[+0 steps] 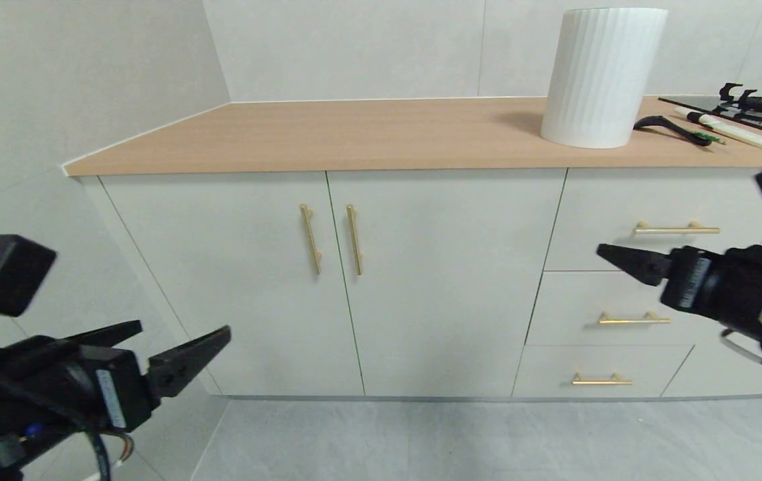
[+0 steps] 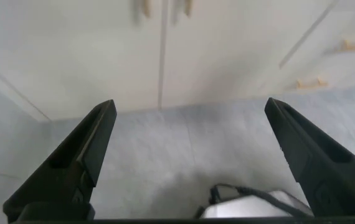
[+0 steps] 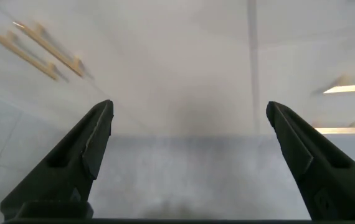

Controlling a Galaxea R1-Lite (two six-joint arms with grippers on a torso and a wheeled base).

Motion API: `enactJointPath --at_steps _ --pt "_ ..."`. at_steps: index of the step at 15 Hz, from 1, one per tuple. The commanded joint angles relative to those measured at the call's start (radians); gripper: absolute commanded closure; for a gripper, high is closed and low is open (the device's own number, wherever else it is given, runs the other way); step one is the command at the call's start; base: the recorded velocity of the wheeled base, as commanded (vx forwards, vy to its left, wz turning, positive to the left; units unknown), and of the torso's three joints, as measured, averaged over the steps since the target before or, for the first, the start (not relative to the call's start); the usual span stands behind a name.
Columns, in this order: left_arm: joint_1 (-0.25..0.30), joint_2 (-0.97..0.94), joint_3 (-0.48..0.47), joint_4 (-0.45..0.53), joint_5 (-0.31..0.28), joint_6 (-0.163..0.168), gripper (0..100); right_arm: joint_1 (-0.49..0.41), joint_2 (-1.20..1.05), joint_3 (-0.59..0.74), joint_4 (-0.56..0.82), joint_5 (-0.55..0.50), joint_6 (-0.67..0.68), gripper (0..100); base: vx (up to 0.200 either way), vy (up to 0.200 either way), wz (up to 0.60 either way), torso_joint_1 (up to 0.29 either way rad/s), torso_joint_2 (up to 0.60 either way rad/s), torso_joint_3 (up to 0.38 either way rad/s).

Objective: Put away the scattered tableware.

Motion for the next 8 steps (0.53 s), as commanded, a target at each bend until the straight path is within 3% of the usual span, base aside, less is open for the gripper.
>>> enactJointPath --at_steps 1,3,5,8 --pt "0.111 -0.315 0.066 0.008 -0.001 0.067 0 -0.015 -0.484 0.209 0.021 -0.026 -0.153 0 0.0 0.0 0.0 0.0 0.0 0.0" --pt "0.175 -0.478 0.082 0.092 -0.001 0.131 0 -0.141 -0.686 0.307 0.078 -0.02 -0.267 0 0.0 0.0 0.0 0.0 0.0 0.0" --pt "0.195 -0.631 0.078 0.218 -0.003 0.134 0 -0.248 -0.858 0.335 0.147 -0.008 -0.307 0 0.0 0.0 0.0 0.0 0.0 0.0" --pt "0.287 -0.824 0.09 0.338 -0.004 0.134 0 -0.311 -1.102 0.324 0.348 -0.012 -0.377 0 0.0 0.0 0.0 0.0 0.0 0.0"
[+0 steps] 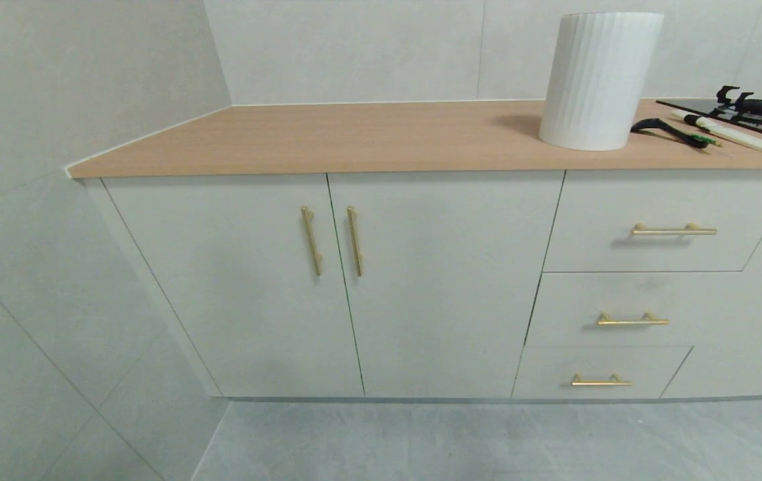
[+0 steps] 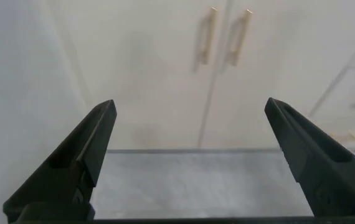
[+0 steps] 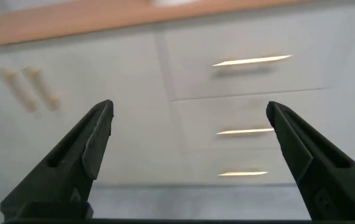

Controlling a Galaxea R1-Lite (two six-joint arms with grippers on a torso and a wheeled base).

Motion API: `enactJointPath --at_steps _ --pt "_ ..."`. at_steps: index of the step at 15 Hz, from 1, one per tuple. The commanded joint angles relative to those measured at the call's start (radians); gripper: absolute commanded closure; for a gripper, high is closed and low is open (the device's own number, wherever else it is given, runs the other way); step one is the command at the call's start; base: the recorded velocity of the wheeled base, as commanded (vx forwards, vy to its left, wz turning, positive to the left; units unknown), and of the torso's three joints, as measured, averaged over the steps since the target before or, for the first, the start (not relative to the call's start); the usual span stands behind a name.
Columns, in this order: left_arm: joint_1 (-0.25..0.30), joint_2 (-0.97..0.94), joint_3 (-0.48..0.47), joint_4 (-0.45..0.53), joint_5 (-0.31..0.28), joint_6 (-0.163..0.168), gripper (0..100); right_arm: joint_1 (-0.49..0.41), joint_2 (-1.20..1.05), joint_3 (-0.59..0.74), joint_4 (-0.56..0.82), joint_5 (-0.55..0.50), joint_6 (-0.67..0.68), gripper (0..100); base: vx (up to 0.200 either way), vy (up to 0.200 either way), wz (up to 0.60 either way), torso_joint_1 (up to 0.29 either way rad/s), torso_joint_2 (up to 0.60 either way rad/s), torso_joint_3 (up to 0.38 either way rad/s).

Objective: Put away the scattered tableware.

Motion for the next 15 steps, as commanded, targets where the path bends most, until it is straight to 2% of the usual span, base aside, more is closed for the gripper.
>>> enactJointPath --at_steps 1,3,6,7,8,9,10,11,13,14,15 --pt "0.087 -0.22 0.013 0.072 -0.001 0.007 0 -0.1 -0.299 0.031 0.135 -0.004 -0.076 0 0.0 0.0 0.0 0.0 0.0 0.0" --pt "0.136 -0.306 0.014 0.115 -0.001 0.022 0 -0.171 -0.342 0.035 0.173 -0.019 -0.09 0 0.0 0.0 0.0 0.0 0.0 0.0" --pt "0.182 -0.331 0.048 0.126 0.035 0.007 0 -0.209 -0.346 0.038 0.175 -0.039 -0.09 0 0.0 0.0 0.0 0.0 0.0 0.0" --pt "0.203 -0.331 0.065 0.126 0.061 0.006 0 -0.272 -0.392 0.054 0.19 -0.014 -0.09 0 0.0 0.0 0.0 0.0 0.0 0.0" --pt "0.246 -0.343 0.082 0.126 0.058 0.009 0 -0.287 -0.434 0.075 0.211 0.013 -0.095 0 0.0 0.0 0.0 0.0 0.0 0.0" --pt "0.274 -0.371 0.1 0.126 0.044 0.019 0 -0.287 -0.441 0.095 0.221 0.013 -0.09 0 0.0 0.0 0.0 0.0 0.0 0.0" --pt "0.294 -0.407 0.126 0.129 0.01 0.047 0 -0.287 -0.441 0.126 0.218 0.013 -0.081 0 0.0 0.0 0.0 0.0 0.0 0.0" --pt "0.303 -0.429 0.159 0.124 -0.02 0.061 0 -0.287 -0.441 0.152 0.218 0.019 -0.058 0 0.0 0.0 0.0 0.0 0.0 0.0" --pt "0.303 -0.429 0.203 0.121 -0.025 0.058 0 -0.287 -0.441 0.216 0.215 0.038 -0.055 0 0.0 0.0 0.0 0.0 0.0 0.0" --pt "0.303 -0.429 0.297 0.11 -0.074 0.065 0 -0.287 -0.441 0.313 0.164 0.072 -0.055 0 0.0 0.0 0.0 0.0 0.0 0.0" --pt "0.303 -0.429 0.347 0.078 -0.128 0.065 0 -0.287 -0.441 0.365 0.107 0.088 -0.059 0 0.0 0.0 0.0 0.0 0.0 0.0"
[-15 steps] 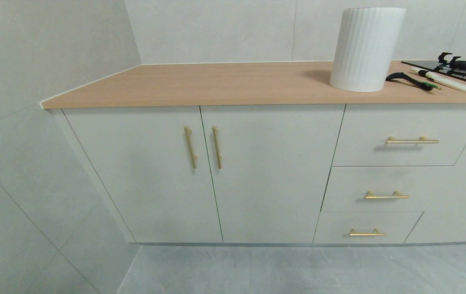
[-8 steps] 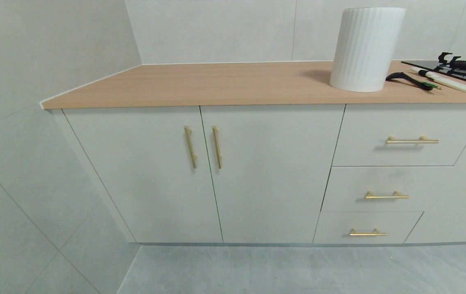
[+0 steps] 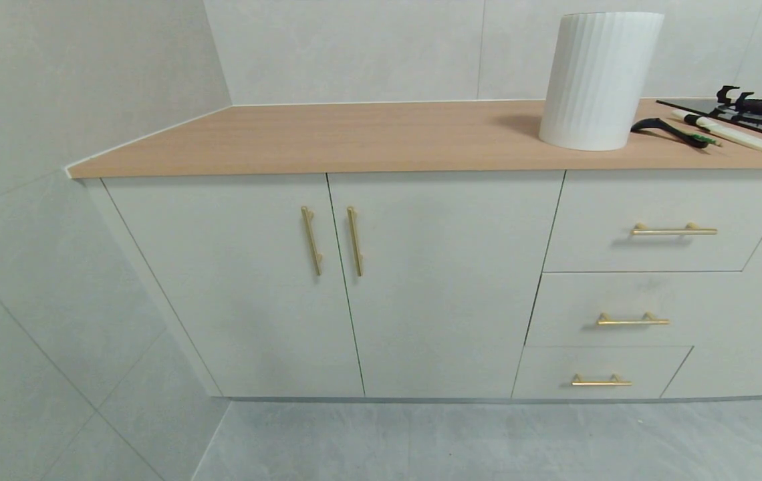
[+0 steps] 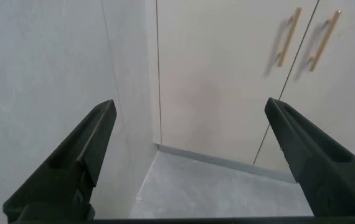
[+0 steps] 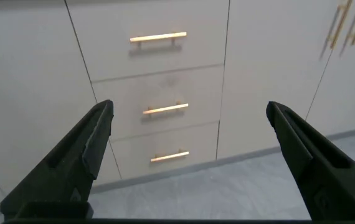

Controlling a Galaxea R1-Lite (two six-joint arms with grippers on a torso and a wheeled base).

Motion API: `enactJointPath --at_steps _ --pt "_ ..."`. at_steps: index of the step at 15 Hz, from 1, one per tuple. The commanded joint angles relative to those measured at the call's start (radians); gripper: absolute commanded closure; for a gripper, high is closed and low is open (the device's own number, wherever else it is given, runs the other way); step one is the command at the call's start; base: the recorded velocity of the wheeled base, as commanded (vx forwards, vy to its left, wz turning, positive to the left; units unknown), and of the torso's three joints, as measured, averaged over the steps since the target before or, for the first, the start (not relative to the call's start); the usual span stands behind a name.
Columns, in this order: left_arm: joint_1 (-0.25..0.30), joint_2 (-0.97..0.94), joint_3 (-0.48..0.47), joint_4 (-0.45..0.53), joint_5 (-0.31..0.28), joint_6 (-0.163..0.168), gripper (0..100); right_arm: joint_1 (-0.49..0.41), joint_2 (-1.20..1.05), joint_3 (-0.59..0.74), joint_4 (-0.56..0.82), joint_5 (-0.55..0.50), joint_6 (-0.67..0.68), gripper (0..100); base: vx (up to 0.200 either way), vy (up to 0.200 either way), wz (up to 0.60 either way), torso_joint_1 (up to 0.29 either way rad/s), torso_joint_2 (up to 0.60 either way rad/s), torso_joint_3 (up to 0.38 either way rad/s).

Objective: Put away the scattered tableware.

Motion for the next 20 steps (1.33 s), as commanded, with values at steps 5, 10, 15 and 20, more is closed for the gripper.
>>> enactJointPath --at_steps 5,10,15,20 --pt "0.002 -0.007 0.233 -0.167 -0.212 -0.003 0 0.0 -0.001 0.149 -0.037 0.183 -0.012 0 0.0 0.0 0.0 0.0 0.0 0.0" --pt "0.002 -0.007 0.243 -0.158 -0.254 0.053 0 0.003 -0.001 0.149 0.012 0.29 -0.032 0 0.0 0.0 0.0 0.0 0.0 0.0" --pt "0.002 -0.007 0.243 -0.158 -0.254 0.042 0 0.003 0.001 0.149 0.01 0.293 -0.022 0 0.0 0.0 0.0 0.0 0.0 0.0" --pt "0.002 -0.007 0.243 -0.158 -0.254 0.043 0 0.003 0.001 0.149 0.01 0.293 -0.021 0 0.0 0.0 0.0 0.0 0.0 0.0"
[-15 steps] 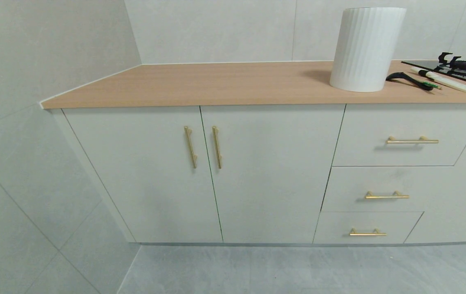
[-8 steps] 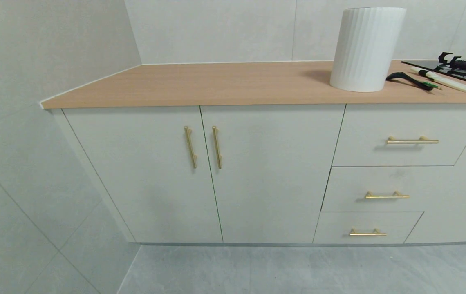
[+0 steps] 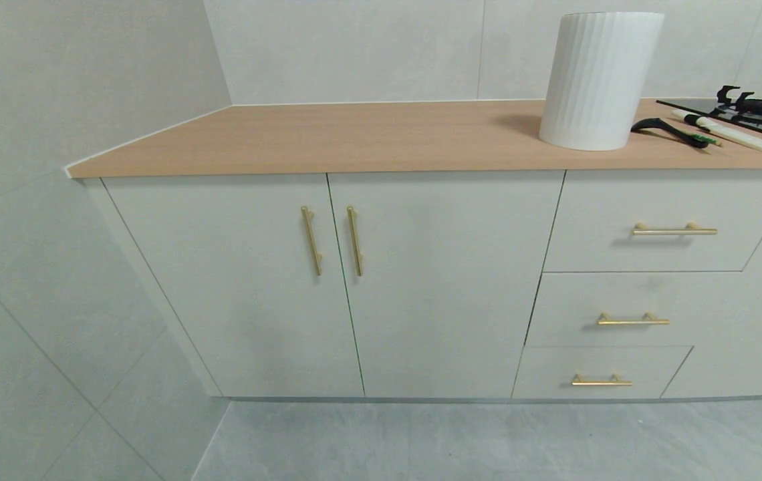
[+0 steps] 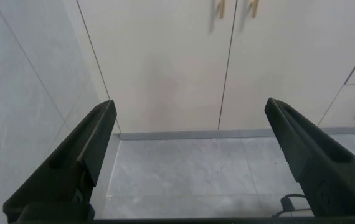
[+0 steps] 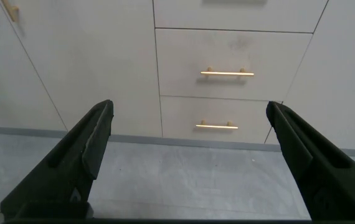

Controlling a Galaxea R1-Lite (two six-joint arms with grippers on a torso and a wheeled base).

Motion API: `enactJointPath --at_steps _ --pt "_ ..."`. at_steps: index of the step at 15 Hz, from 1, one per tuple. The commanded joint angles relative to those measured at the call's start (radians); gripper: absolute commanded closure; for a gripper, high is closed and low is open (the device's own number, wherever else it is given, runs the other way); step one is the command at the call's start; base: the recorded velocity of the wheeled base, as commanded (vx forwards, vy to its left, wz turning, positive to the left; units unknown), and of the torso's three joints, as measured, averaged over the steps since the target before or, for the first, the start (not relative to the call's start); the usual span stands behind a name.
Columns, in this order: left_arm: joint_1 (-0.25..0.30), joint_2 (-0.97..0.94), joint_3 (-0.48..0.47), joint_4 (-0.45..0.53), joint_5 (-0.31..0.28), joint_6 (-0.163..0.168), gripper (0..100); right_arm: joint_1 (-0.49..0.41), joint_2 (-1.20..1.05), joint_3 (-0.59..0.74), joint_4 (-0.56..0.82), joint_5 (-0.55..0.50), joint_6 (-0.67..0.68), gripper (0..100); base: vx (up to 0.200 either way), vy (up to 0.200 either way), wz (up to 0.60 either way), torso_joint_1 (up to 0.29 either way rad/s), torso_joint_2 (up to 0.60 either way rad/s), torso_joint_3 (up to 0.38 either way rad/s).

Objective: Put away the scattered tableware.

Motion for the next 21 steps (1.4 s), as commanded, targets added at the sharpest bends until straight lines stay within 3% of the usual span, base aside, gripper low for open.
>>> enactJointPath --at_steps 1,5,21 --pt "0.0 0.001 0.0 0.001 0.0 0.0 0 0.001 0.003 0.0 0.001 0.0 0.0 0 0.0 0.0 0.0 0.0 0.0 0.0" --pt "0.0 0.001 0.0 0.001 0.0 -0.001 0 -0.001 0.002 0.0 0.001 0.0 0.0 0 0.0 0.0 0.0 0.0 0.0 0.0" --pt "0.0 0.001 0.0 0.001 0.0 -0.001 0 0.001 0.003 0.0 0.001 -0.001 0.0 0 0.0 -0.2 0.0 0.002 0.0 0.005"
